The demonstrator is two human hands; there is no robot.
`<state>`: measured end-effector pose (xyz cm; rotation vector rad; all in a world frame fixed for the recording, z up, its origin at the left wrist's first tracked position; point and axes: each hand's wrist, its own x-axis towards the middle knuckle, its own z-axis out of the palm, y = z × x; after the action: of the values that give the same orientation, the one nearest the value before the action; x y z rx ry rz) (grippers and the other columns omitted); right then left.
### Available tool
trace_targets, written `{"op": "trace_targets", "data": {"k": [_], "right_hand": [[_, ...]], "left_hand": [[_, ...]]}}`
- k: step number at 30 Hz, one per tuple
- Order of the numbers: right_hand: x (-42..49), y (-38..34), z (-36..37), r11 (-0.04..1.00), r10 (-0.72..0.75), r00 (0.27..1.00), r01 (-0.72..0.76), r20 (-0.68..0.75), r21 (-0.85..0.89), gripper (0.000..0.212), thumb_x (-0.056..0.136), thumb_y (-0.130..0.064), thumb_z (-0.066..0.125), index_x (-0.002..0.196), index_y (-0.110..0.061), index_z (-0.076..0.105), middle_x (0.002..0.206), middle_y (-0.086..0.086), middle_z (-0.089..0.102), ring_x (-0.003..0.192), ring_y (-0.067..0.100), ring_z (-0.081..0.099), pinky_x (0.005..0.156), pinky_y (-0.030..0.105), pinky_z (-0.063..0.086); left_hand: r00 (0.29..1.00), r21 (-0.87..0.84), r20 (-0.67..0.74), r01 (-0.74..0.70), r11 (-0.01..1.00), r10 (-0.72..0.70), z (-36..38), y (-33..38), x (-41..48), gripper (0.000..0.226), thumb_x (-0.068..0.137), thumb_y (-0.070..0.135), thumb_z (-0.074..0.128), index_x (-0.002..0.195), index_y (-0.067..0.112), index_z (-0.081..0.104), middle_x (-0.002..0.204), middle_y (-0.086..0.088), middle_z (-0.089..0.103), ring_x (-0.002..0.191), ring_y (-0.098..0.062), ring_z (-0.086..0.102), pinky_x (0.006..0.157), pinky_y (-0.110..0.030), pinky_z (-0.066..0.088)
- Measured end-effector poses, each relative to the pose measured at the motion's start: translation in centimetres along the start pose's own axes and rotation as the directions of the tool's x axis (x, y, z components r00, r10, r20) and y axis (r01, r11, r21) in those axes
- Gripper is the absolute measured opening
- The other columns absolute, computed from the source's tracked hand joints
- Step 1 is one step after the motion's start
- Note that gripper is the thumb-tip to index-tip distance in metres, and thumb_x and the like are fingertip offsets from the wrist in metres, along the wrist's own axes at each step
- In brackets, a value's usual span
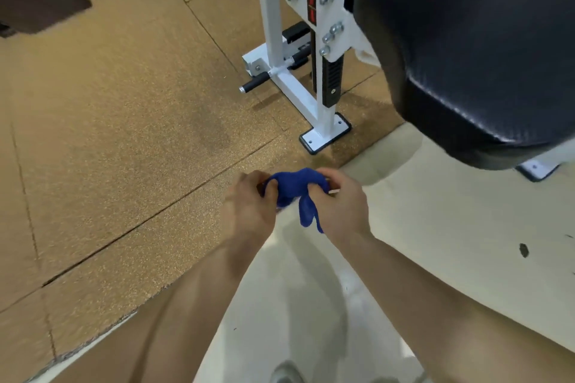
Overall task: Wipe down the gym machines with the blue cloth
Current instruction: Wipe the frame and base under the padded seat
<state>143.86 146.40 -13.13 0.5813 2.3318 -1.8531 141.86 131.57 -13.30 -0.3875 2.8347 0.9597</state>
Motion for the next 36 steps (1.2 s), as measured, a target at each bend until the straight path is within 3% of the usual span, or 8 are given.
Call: {"op": "trace_targets", "data": {"k": [3, 6, 8, 11, 15, 20, 27, 36], "right_hand": [[-3.3, -4.0, -1.2, 1.0, -0.007, 0.999, 0.007, 0.045, 0.001, 0.018, 0.09, -0.009, 0.06, 0.095, -0.022, 0.071, 0.079, 0.001, 0.068, 0.067, 0.011, 0.061, 0.061, 0.014, 0.045], [-6.3, -8.8, -2.6, 0.997, -0.075, 0.995, 0.076, 0.071, -0.002, 0.025, 0.091, -0.014, 0.062, 0.095, -0.038, 0.068, 0.091, -0.013, 0.066, 0.085, 0.005, 0.062, 0.074, 0.013, 0.045], [-7.6, -12.7, -4.4, 0.993, -0.121, 0.99, 0.119, 0.076, 0.024, 0.027, 0.091, -0.012, 0.06, 0.094, -0.036, 0.07, 0.088, -0.018, 0.063, 0.087, 0.005, 0.062, 0.073, 0.01, 0.045], [-8.4, -18.8, -8.3, 0.985, -0.174, 0.983, 0.174, 0.058, 0.01, 0.024, 0.091, -0.013, 0.058, 0.091, -0.034, 0.069, 0.087, -0.011, 0.064, 0.084, 0.008, 0.063, 0.07, 0.014, 0.045], [-9.5, -27.1, -15.0, 0.963, -0.252, 0.966, 0.256, 0.064, -0.079, 0.038, 0.091, -0.014, 0.062, 0.083, -0.051, 0.059, 0.092, -0.013, 0.061, 0.09, 0.008, 0.062, 0.077, 0.019, 0.047], [-10.6, -36.4, -22.7, 0.916, -0.302, 0.94, 0.333, 0.161, -0.226, 0.022, 0.095, -0.017, 0.06, 0.11, -0.028, 0.072, 0.096, -0.005, 0.071, 0.084, 0.003, 0.065, 0.061, 0.005, 0.042], [-9.6, -44.6, -28.5, 0.873, -0.311, 0.943, 0.333, 0.119, -0.357, 0.026, 0.092, -0.018, 0.061, 0.115, -0.023, 0.072, 0.114, 0.0, 0.068, 0.107, 0.017, 0.062, 0.092, 0.027, 0.047], [-2.8, -49.6, -31.7, 0.847, -0.267, 0.936, 0.341, 0.227, -0.407, 0.021, 0.093, -0.015, 0.059, 0.103, -0.026, 0.074, 0.092, -0.008, 0.072, 0.089, 0.011, 0.065, 0.08, 0.028, 0.05]], "left_hand": [[1.0, -0.069, -0.017, -0.027, 0.997, 0.026, -4.3, 2.8, -2.3, 0.016, 0.098, 0.025, 0.054, 0.093, 0.02, 0.069, 0.09, 0.006, 0.061, 0.081, -0.015, 0.06, 0.069, -0.026, 0.048], [0.998, -0.027, -0.046, -0.039, 0.999, 0.038, -8.2, 5.1, -4.3, 0.014, 0.099, 0.025, 0.055, 0.092, 0.022, 0.068, 0.094, 0.005, 0.06, 0.086, -0.016, 0.058, 0.075, -0.03, 0.046], [0.995, -0.015, -0.071, -0.065, 0.998, 0.064, -11.0, 7.5, -5.4, 0.017, 0.098, 0.024, 0.056, 0.082, 0.024, 0.064, 0.089, 0.005, 0.057, 0.083, -0.014, 0.054, 0.07, -0.025, 0.038], [0.992, 0.012, -0.105, -0.07, 0.997, 0.071, -16.1, 12.5, -7.3, 0.019, 0.097, 0.029, 0.056, 0.079, 0.027, 0.062, 0.085, 0.006, 0.054, 0.078, -0.014, 0.051, 0.067, -0.029, 0.034], [0.978, 0.064, -0.137, -0.148, 0.987, 0.156, -22.2, 20.3, -10.7, 0.019, 0.098, 0.032, 0.055, 0.083, 0.027, 0.064, 0.082, 0.008, 0.05, 0.075, -0.014, 0.05, 0.067, -0.031, 0.03], [0.968, -0.031, -0.121, -0.224, 0.974, 0.219, -27.7, 29.4, -13.5, 0.022, 0.099, 0.029, 0.053, 0.077, 0.028, 0.056, 0.081, 0.01, 0.049, 0.074, -0.008, 0.046, 0.061, -0.021, 0.029], [0.965, -0.054, -0.117, -0.243, 0.968, 0.236, -32.0, 38.3, -13.4, 0.024, 0.097, 0.032, 0.051, 0.076, 0.025, 0.058, 0.082, -0.001, 0.059, 0.08, -0.023, 0.055, 0.066, -0.033, 0.038], [0.958, -0.053, -0.118, -0.27, 0.962, 0.262, -31.3, 43.5, -6.9, 0.016, 0.098, 0.03, 0.054, 0.086, 0.024, 0.062, 0.086, -0.001, 0.058, 0.084, -0.019, 0.054, 0.07, -0.03, 0.037]]}}
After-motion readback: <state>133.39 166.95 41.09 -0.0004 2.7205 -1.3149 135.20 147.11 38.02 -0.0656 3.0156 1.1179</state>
